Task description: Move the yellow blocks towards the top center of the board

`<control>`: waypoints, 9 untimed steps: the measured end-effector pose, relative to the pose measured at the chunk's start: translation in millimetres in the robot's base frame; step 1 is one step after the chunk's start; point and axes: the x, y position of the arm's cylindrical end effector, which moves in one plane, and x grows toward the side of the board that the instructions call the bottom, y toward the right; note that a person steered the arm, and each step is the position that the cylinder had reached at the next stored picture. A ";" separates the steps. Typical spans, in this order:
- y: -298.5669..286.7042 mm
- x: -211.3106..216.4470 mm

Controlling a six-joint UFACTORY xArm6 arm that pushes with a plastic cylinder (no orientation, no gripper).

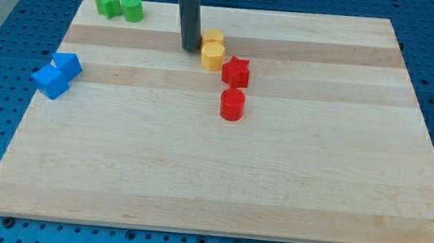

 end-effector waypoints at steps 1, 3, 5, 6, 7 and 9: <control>-15.7 -4.8; -8.7 50.5; 7.0 90.1; 42.3 89.9; 45.7 67.5; 45.8 0.2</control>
